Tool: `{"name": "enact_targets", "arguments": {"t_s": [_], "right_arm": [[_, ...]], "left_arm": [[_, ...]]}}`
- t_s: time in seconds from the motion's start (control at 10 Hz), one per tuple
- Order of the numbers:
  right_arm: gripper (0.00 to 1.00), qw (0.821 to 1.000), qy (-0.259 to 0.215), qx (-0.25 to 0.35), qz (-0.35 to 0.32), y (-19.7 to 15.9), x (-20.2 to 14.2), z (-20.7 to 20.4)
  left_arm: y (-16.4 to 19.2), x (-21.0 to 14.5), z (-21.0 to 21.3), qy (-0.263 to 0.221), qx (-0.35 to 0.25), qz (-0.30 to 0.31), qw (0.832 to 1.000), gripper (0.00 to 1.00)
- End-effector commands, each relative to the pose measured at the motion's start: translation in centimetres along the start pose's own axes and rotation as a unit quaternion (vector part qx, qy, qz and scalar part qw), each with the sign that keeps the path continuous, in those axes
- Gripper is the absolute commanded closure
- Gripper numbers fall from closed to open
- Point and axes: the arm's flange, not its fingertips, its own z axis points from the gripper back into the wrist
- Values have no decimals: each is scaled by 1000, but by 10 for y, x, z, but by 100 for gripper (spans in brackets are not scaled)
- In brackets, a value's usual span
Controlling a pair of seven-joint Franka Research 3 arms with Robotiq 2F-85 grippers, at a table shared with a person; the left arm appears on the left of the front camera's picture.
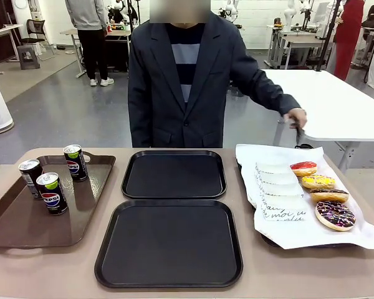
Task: Set up donuts and drinks on trays.
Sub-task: Pick up one Pepsi coke and place it on the Flat Tray.
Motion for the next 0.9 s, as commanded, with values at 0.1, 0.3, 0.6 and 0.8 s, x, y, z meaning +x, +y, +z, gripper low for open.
{"name": "enact_targets", "arguments": {"t_s": [0.1, 0.3, 0.6, 0.8], "right_arm": [[0, 1000, -2, 2, 1, -1, 0, 1], [0, 1000, -2, 2, 1, -1, 0, 1], [0, 1000, -2, 2, 1, -1, 0, 1], [0, 1000, -2, 2, 1, -1, 0, 1]], "left_arm": [[0, 1, 1, -6, -8, -6, 1000, 0], [0, 0, 0, 0, 0, 0, 1000, 0], [-54, 36, -10, 39, 172, -4, 984, 0], [-93, 81, -37, 93, 247, 30, 964, 0]]}}
